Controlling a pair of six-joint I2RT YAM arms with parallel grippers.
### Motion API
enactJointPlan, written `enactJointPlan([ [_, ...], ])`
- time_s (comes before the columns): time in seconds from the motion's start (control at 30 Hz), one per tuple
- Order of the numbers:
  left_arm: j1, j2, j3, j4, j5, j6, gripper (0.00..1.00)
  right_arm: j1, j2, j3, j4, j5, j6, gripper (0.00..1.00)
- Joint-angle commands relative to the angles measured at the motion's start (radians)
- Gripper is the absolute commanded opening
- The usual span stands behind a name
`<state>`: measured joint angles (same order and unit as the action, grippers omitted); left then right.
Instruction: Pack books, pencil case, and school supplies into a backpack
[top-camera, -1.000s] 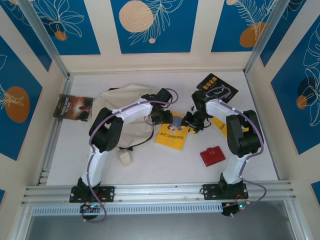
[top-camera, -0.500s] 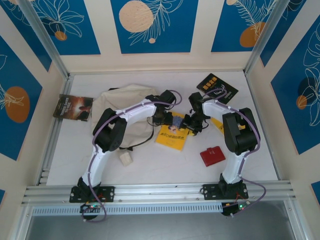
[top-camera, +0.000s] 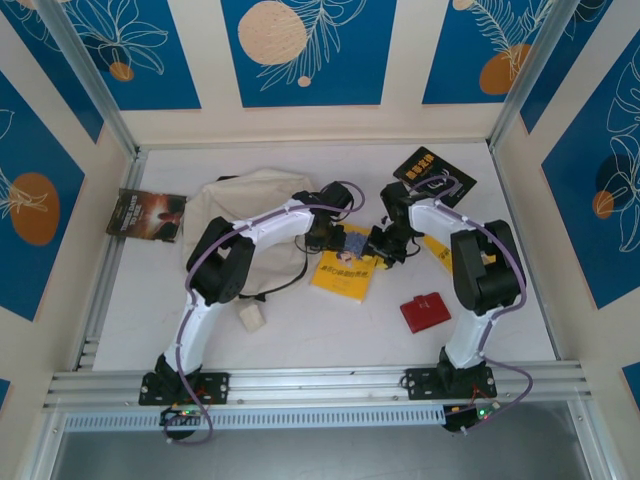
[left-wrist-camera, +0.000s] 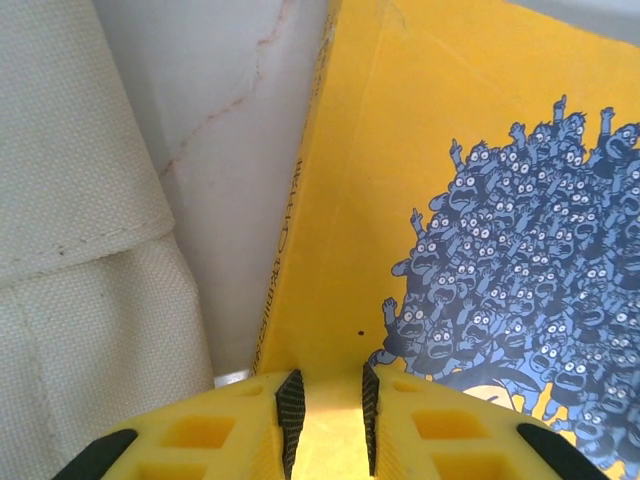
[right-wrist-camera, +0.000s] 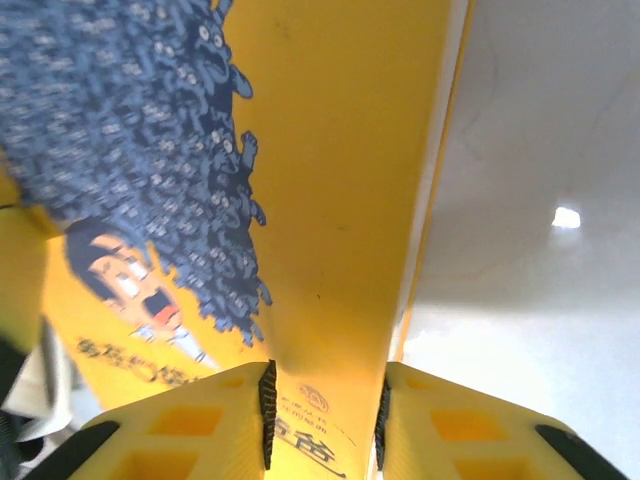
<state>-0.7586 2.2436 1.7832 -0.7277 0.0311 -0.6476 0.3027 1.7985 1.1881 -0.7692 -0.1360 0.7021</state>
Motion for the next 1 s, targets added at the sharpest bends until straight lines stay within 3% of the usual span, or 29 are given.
enactJointPlan([
  [0.0, -0.029, 0.123, -0.075, -0.041, 0.035, -0.016, 0.27, 0.016, -0.042, 0.031, 0.02, -0.129, 0.027, 0.25],
  [0.33, -0.029, 0.098, -0.079, -0.017, 0.067, -0.011, 0.26, 0.016, -0.029, 0.009, 0.039, -0.105, 0.028, 0.05],
  [0.5, -0.017, 0.031, -0.055, -0.024, 0.099, 0.022, 0.28, -0.007, -0.084, 0.0, 0.041, -0.077, -0.022, 0.0],
  [0.7, 0.034, -0.132, -0.013, -0.027, 0.167, 0.051, 0.45, -0.065, -0.198, -0.021, 0.092, -0.185, -0.163, 0.0],
  [0.97, 0.14, -0.324, -0.101, 0.027, 0.259, 0.046, 0.79, -0.176, -0.333, -0.027, 0.209, -0.496, -0.273, 0.0],
])
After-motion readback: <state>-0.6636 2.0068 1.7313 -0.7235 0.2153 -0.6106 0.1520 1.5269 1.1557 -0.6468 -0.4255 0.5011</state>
